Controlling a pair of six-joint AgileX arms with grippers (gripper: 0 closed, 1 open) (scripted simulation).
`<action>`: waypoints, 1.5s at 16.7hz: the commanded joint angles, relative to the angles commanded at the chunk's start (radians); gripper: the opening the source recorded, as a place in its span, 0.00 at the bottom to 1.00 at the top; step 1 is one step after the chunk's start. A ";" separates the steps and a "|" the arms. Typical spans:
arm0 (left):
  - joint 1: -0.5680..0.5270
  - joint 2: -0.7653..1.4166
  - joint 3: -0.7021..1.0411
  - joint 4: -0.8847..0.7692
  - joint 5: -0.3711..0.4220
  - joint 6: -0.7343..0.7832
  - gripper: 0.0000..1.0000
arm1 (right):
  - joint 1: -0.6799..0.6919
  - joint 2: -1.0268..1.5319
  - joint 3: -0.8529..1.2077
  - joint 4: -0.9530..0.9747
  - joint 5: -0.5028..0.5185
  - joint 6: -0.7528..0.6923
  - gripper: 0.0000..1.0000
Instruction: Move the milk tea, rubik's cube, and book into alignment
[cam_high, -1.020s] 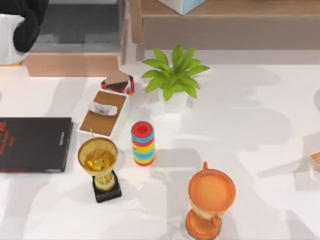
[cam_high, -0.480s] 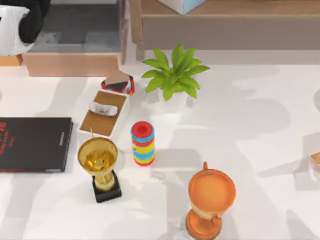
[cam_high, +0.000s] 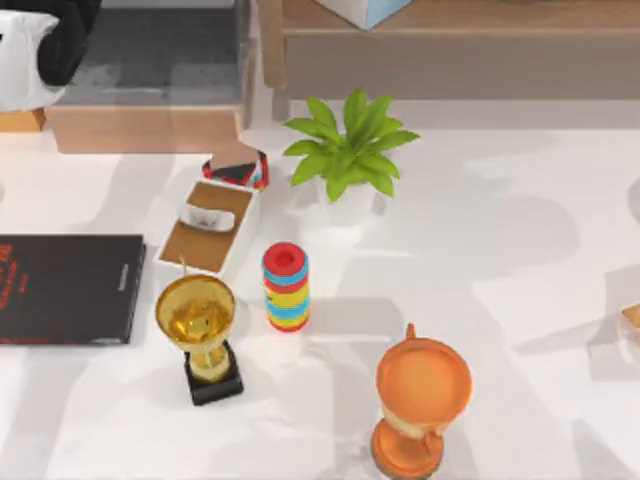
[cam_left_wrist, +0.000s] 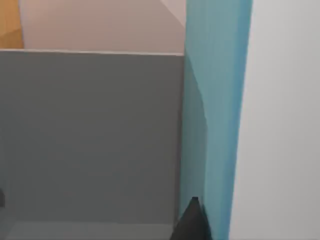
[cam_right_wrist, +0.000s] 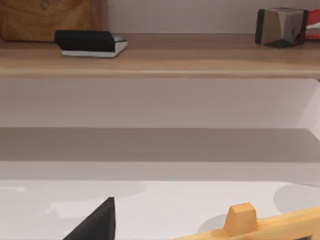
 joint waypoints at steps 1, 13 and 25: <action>0.000 0.000 0.000 0.000 0.000 0.000 0.25 | 0.000 0.000 0.000 0.000 0.000 0.000 1.00; -0.002 -0.002 0.000 0.000 0.000 0.001 0.00 | 0.000 0.000 0.000 0.000 0.000 0.000 1.00; -0.003 -0.045 -0.024 -0.020 -0.005 0.003 0.00 | 0.000 0.000 0.000 0.000 0.000 0.000 1.00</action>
